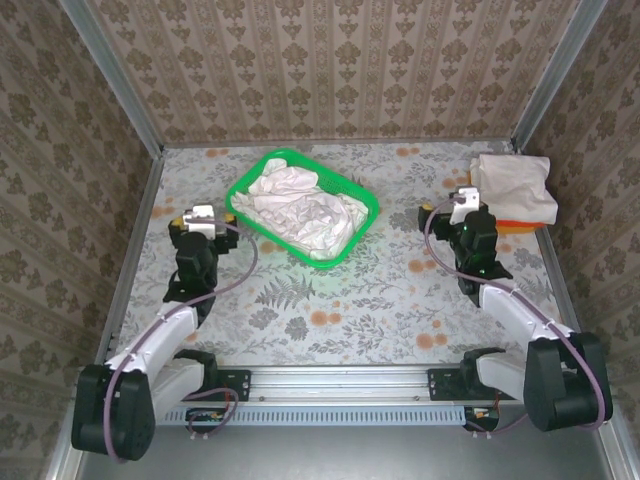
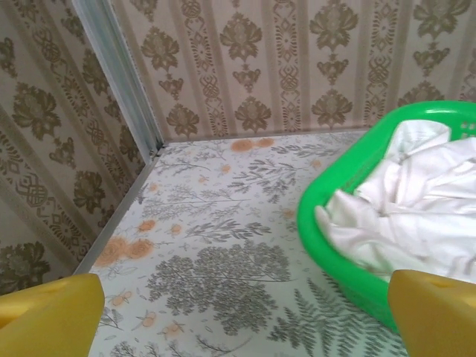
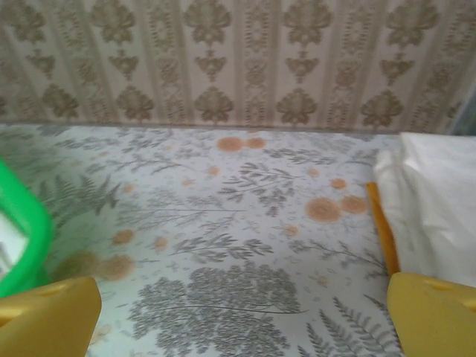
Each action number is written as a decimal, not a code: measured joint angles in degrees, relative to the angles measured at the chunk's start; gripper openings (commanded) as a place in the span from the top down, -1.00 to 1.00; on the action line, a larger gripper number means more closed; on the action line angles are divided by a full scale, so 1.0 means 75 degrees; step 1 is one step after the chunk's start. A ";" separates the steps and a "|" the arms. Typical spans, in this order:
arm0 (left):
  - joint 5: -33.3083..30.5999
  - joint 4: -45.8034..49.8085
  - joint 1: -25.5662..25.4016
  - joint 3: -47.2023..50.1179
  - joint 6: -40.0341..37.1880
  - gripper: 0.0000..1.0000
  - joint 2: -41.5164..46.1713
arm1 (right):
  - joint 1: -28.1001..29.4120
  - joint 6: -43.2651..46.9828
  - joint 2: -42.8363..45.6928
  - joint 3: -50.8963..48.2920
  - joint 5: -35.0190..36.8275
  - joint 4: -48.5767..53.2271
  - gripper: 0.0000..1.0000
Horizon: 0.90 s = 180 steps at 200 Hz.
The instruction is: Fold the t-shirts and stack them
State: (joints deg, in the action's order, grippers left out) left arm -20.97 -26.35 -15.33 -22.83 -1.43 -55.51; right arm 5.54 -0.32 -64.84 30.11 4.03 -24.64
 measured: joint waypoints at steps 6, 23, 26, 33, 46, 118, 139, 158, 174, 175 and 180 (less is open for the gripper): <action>-0.0128 0.0184 -0.0216 -0.0160 0.0038 -1.00 0.0003 | 0.0076 0.0044 -0.0020 0.0233 -0.0154 0.0286 -1.00; -0.0396 0.0685 -0.0880 -0.0650 0.0143 -1.00 -0.0020 | 0.0411 0.0242 -0.0303 0.1075 -0.0650 0.1072 -1.00; -0.0443 0.0766 -0.1005 -0.0758 0.0160 -0.99 -0.0029 | 0.0475 0.0271 -0.0382 0.1250 -0.0708 0.1198 -1.00; -0.0516 0.0927 -0.1279 -0.0947 0.0210 -1.00 -0.0067 | 0.0670 0.0388 -0.0653 0.1699 -0.0880 0.1486 -1.00; -0.0615 0.1201 -0.1708 -0.1233 0.0318 -0.99 -0.0134 | 0.1058 0.0583 -0.1241 0.2480 -0.1166 0.1915 -1.00; -0.0831 0.2844 -0.2404 -0.1396 0.1110 -1.00 0.0178 | 0.1746 0.0670 -0.5563 0.6630 -0.2008 0.4459 -0.99; -0.0906 0.3165 -0.2404 -0.1364 0.1265 -1.00 0.0411 | 0.1746 0.0516 -0.6443 0.7475 -0.2127 0.5001 -0.90; -0.0988 0.3392 -0.2404 -0.1294 0.1402 -1.00 0.0627 | 0.1746 0.0376 -0.7087 0.8107 -0.2250 0.5403 -0.73; -0.1070 0.3552 -0.2404 -0.1207 0.1472 -1.00 0.0810 | 0.1751 0.0242 -0.7487 0.8513 -0.2337 0.5668 -0.49; -0.1075 0.3561 -0.2404 -0.1201 0.1475 -1.00 0.0822 | 0.1754 0.0271 -0.7516 0.8539 -0.2352 0.5686 -0.47; -0.1110 0.3617 -0.2404 -0.1174 0.1504 -1.00 0.0871 | 0.1763 0.0192 -0.7600 0.8620 -0.2369 0.5753 -0.38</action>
State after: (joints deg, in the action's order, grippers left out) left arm -29.30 0.78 -33.36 -31.64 9.85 -48.97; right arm 18.76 1.13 -121.84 94.76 -13.74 18.50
